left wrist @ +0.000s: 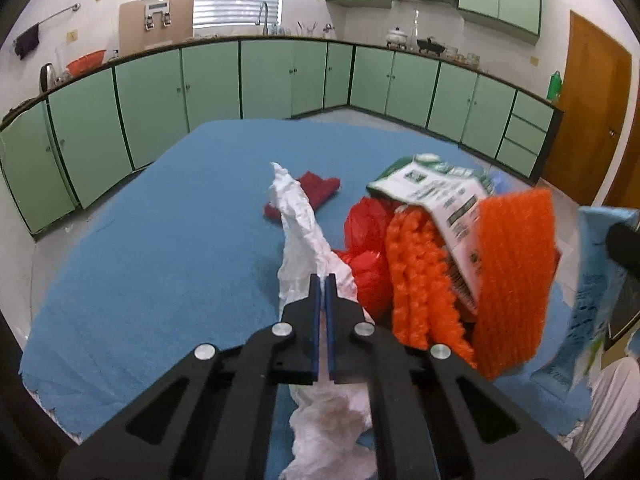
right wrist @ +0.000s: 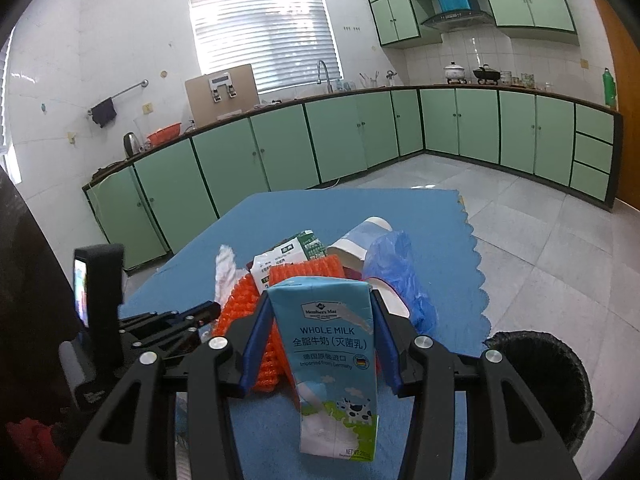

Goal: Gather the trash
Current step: 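Grasp the white tissue with the left gripper while the right gripper lifts the carton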

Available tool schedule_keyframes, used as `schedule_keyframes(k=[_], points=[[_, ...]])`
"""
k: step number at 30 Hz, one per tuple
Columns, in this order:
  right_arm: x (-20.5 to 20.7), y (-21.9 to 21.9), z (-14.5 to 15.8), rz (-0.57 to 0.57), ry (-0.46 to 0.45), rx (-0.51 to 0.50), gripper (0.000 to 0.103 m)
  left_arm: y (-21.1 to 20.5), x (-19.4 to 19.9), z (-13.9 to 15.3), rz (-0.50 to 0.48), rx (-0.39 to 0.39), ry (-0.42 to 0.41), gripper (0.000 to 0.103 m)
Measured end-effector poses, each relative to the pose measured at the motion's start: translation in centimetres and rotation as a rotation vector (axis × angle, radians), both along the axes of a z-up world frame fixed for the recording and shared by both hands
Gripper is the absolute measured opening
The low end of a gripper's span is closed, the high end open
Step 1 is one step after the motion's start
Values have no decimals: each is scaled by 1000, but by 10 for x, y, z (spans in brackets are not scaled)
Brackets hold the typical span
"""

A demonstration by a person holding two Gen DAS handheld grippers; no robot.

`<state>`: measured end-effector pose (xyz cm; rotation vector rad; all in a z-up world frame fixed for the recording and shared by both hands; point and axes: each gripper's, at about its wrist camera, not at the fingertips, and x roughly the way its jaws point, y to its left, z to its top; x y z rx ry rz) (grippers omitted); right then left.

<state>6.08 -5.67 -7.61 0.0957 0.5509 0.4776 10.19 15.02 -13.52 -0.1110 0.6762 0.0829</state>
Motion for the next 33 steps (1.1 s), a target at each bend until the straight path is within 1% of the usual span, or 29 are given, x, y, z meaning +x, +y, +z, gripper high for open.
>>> schedule_keyframes(k=[5,9,16,24,33], points=[[-3,-4,6,2,-12,11,47,-1,-17,27,18,-17,-65,1],[-7,-8,12,1,-21,15,47,-8,-27,52,15,-9,-112,1],[-15,-18,30,-16,-57,23,47,-30,-39,91,-42,-12,-180,1],[-26,-48,44,-80,-94,29,47,-73,-49,114,-138,-25,-239,1],[-28,-103,52,-187,-116,34,47,-131,-43,119,-266,-50,-257,1]])
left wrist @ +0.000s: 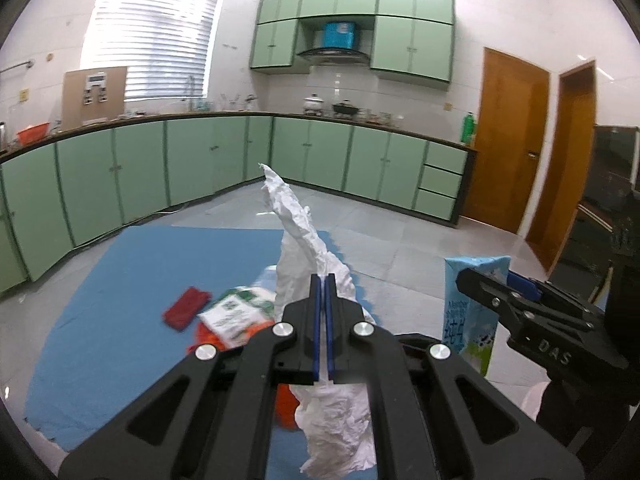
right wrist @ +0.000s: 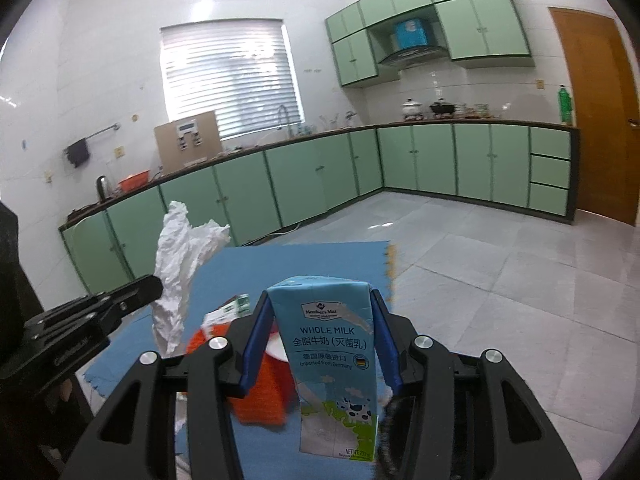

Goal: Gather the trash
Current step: 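Grasp the white tissue with the left gripper while the right gripper lifts the carton, then carry both items over the black bin and open both grippers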

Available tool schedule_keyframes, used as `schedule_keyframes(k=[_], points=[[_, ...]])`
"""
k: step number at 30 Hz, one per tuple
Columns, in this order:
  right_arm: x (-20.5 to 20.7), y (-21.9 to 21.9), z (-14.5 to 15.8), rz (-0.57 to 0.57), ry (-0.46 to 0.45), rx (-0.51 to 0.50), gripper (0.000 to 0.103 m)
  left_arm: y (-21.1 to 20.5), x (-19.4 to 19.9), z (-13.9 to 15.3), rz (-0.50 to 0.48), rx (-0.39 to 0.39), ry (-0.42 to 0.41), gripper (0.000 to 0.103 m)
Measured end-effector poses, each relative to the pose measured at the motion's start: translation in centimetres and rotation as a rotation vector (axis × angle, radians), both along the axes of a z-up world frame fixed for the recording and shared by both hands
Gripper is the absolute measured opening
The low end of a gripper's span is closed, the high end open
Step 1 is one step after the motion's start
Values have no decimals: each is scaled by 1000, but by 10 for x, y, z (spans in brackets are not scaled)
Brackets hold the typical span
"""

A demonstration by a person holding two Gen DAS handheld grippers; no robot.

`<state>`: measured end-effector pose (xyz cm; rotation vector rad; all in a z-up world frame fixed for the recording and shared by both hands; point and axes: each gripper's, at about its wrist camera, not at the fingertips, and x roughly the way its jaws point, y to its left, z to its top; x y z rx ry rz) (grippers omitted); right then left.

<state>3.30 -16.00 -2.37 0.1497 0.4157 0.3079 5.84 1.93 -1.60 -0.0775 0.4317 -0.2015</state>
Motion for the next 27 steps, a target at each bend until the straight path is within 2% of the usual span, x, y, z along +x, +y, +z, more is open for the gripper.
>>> schedule_keyframes(k=[5,9,19,27], points=[[4,-45,-2,-93,-3,-18,47,-41,11,-6,-92,-8,12,1],[12,-75,-11,-159,17,-19,47,-73,21,-23,-166,-17,40,1],[50,-143,-76,-277,140,-27,47,-147,71,-78,-313,-19,144,1],[91,-162,-132,-279,254,-18,47,-188,116,-130,-330,37,250,1]])
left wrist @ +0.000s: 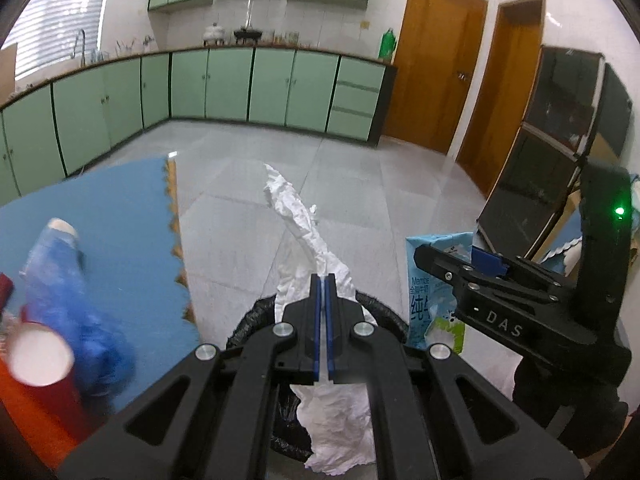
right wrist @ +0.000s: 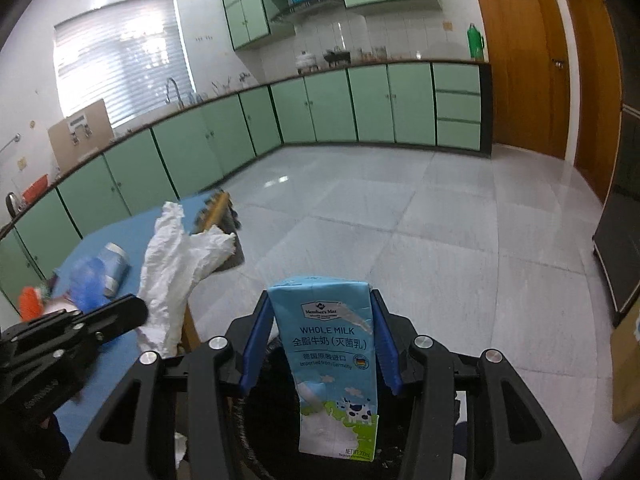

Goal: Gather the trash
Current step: 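Carry both items over the black bin and open both grippers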

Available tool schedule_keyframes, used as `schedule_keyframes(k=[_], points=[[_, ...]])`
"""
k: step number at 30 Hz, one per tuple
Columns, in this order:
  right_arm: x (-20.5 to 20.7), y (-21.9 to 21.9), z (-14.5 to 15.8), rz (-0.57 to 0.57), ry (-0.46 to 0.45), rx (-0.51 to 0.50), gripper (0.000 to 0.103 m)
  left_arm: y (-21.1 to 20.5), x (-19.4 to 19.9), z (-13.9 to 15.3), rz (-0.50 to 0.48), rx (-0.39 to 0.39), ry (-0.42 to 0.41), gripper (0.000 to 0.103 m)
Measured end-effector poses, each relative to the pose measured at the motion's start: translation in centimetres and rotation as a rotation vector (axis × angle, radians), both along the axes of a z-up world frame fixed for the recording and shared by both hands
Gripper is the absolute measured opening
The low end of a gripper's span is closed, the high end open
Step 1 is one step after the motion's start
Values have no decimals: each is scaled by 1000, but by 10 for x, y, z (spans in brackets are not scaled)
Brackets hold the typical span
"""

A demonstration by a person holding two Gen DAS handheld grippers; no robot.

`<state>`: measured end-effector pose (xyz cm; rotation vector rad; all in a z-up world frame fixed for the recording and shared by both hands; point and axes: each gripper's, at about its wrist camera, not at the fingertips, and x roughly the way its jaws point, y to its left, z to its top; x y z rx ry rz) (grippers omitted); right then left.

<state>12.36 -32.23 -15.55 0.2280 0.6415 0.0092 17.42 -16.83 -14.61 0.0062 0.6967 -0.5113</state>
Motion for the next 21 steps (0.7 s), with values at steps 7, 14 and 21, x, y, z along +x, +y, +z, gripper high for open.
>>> schedule_keyframes(k=[7,14,21], points=[[28,-17,-40,9,103,50,57,-14,37,-35,3,52,103,10],[17,-25,-30,-71,92,25,87,-5,36,-23,25,34,88,46],[-9,-9,10,-115,0,-9,97,33,-4,22,109,21,-44,64]])
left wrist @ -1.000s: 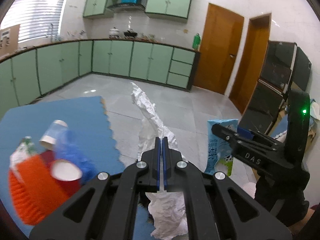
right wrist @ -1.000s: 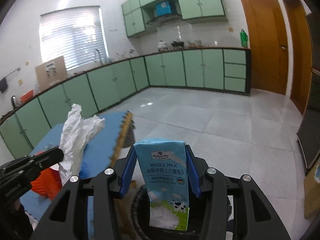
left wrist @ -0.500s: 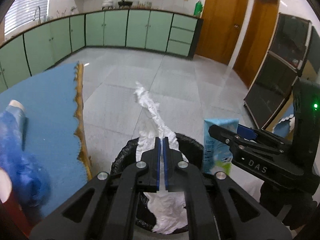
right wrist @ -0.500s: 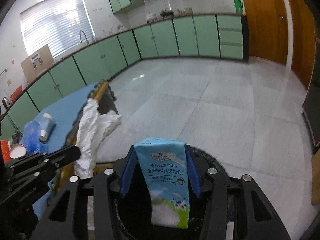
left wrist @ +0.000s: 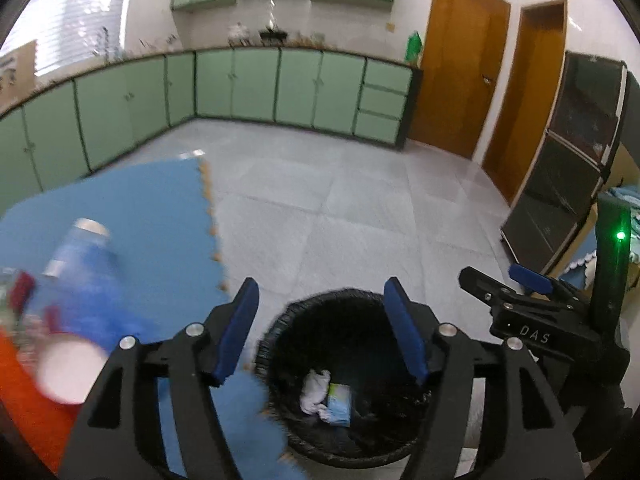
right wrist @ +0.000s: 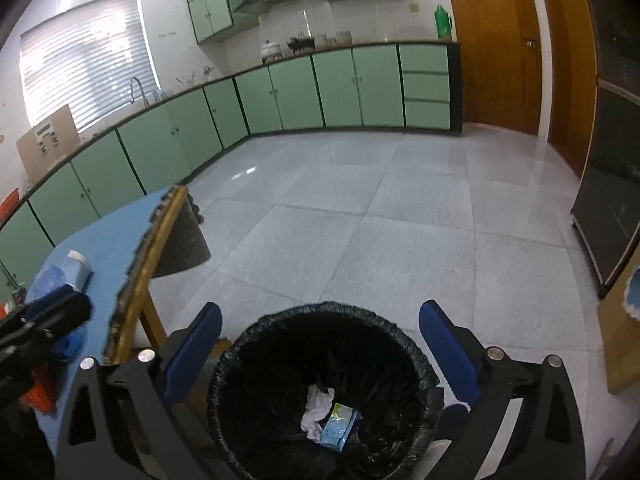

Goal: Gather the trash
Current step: 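Carry both items over the black bin and open both grippers, then grasp an orange foam net with the left gripper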

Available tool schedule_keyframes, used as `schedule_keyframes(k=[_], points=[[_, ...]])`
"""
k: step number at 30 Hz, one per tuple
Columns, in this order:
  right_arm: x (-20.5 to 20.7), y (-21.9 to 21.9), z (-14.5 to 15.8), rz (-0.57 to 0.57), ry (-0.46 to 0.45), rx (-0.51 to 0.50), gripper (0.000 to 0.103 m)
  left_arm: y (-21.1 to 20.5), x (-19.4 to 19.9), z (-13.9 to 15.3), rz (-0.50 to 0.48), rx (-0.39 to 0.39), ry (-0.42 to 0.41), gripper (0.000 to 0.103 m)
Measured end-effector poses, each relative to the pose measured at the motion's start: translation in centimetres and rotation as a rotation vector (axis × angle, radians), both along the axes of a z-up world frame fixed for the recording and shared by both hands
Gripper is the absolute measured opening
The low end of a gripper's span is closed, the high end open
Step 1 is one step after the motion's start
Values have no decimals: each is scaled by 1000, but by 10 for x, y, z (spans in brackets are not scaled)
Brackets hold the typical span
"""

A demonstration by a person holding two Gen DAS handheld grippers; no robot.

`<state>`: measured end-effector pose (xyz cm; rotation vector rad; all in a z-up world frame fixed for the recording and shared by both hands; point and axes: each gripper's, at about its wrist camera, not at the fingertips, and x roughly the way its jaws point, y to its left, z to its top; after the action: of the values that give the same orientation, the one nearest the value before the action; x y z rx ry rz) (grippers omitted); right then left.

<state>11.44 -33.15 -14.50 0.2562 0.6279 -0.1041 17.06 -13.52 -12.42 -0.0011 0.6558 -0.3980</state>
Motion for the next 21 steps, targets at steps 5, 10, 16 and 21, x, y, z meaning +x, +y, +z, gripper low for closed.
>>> schedule_keyframes(k=[5,10,16,21], points=[[-18,39,25,61,-85,7,97,48,-42,32,113,16,-109,66],[-31,95,44,178,-166,14,97,102,-83,46,277,66,-175,68],[-37,143,42,256,-187,-5,97,132,-101,34,344,87,-138,70],[-41,151,32,255,-168,-18,95,143,-94,18,361,76,-91,70]])
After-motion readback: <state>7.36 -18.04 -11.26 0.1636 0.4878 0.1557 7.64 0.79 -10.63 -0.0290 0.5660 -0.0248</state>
